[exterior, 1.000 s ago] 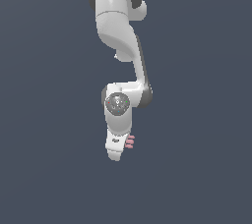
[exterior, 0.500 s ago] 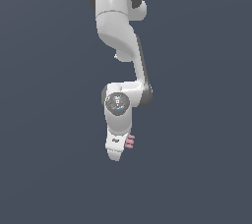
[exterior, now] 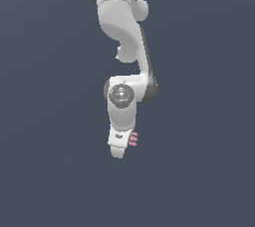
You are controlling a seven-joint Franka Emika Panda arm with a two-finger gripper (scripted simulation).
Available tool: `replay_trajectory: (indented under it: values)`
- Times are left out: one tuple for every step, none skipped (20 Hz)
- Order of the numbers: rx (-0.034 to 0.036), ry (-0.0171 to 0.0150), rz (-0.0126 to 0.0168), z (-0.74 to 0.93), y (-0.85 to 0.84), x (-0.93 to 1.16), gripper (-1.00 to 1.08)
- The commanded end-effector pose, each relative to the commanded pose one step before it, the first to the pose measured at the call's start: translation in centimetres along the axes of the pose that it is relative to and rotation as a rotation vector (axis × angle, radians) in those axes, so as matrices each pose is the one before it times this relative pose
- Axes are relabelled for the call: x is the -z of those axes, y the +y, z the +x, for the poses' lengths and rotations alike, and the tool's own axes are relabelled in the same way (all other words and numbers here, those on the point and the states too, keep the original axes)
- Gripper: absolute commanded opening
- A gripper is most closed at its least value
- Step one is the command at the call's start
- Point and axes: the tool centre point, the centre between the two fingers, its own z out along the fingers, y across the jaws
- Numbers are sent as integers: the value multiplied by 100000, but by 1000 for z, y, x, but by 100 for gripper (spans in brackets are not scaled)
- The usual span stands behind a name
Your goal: Pick up the object and move it to a goal position.
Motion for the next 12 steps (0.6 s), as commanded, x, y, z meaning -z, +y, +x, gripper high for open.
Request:
replay_trajectory:
  values:
    - [40, -32, -133, 289, -493, 1471, -100]
    - [0, 0, 0, 123, -249, 680, -100]
    - [20, -66, -6, 152, -272, 731, -100]
    - [0, 0, 0, 143, -289, 793, -100]
    - [0, 0, 0, 154, -310, 852, -100]
    - [22, -65, -6, 187, -335, 908, -100]
    - [0, 0, 0, 176, -353, 975, -100]
    - [0, 0, 0, 182, -363, 1007, -100]
    - [26, -64, -4, 211, -372, 1016, -100]
    - [0, 0, 0, 189, -373, 1040, -100]
    - [23, -43, -1, 214, -382, 1052, -100]
    - [0, 0, 0, 197, -384, 1077, -100]
